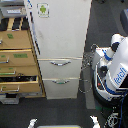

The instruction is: Opening the fridge

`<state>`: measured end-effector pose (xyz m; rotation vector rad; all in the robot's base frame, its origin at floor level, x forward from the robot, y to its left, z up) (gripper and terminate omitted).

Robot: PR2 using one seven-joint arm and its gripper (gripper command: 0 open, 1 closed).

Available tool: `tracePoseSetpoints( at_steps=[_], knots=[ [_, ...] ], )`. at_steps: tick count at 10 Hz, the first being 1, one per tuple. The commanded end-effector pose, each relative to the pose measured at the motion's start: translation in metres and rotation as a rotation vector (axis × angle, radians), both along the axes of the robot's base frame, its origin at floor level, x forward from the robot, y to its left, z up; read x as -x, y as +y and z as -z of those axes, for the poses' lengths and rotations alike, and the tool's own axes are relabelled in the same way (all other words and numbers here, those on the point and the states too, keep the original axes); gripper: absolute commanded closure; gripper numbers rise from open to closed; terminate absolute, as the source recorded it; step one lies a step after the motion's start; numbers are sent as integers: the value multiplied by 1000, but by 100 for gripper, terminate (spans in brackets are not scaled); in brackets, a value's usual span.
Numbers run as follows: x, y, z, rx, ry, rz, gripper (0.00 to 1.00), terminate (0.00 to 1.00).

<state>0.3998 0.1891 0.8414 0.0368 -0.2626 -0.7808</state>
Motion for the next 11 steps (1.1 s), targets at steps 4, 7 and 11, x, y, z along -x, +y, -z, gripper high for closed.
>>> tracePoseSetpoints(
  at_steps=[4, 7, 11],
  knots=[
    [-34, -8, -8, 49, 138, -6, 0, 0],
    [-70, -26, -20, 55, 118, -16, 0, 0],
    [-127, -48, -51, 59, 46, -8, 0, 0]
  ],
)
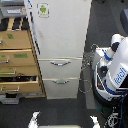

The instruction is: Opening the fridge

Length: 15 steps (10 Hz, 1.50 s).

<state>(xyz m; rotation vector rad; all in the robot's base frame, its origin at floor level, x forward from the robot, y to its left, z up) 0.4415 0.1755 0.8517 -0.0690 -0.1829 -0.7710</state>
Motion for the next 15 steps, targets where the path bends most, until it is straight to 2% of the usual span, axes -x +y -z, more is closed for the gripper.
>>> tracePoseSetpoints(
  at_steps=[1, 6, 9, 10, 11, 13, 15],
  knots=[
    [-102, -37, -52, 11, -88, -13, 0, 0],
    [-192, -43, -88, -18, -143, -107, 0, 0],
    [-265, -18, -134, 35, -107, -315, 0, 0],
    [-277, -17, -135, 5, -95, -354, 0, 0],
    [-287, -15, -129, -85, -91, -411, 0, 0],
    [-324, 4, -140, -105, -28, -607, 0, 0],
    [-334, 10, -154, -111, -37, -647, 0, 0]
  ],
)
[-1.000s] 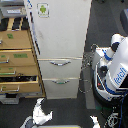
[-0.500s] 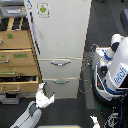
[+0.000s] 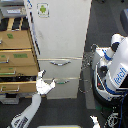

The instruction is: Opening the fridge

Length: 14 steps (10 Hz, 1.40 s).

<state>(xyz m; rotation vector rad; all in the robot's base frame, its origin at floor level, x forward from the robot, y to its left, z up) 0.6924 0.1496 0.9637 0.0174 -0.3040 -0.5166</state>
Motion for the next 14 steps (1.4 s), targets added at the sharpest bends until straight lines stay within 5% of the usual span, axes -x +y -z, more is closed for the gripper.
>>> tracePoseSetpoints(
  at_steps=[1, 14],
  knots=[
    [-90, 42, -49, -59, 91, -428, 0, 0],
    [-177, 101, -119, -63, 88, -606, 0, 0]
  ],
)
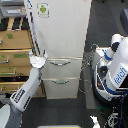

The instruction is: Opening the fridge

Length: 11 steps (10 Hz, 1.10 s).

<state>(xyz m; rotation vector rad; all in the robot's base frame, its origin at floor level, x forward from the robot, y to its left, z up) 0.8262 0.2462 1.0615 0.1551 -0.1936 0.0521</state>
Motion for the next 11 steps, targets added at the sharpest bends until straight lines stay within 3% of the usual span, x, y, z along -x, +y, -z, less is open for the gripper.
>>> tracePoseSetpoints(
  at_steps=[1, 2, 3, 4, 11],
  knots=[
    [-52, -1, -27, 24, 13, -2, 0, 0],
    [-55, -3, -30, 43, 8, 15, 0, 0],
    [-53, -1, -40, 154, 3, 2, 0, 0],
    [-53, -9, -57, 107, -41, 49, 0, 0],
    [-76, 21, -38, 27, -44, 73, 0, 0]
  ],
)
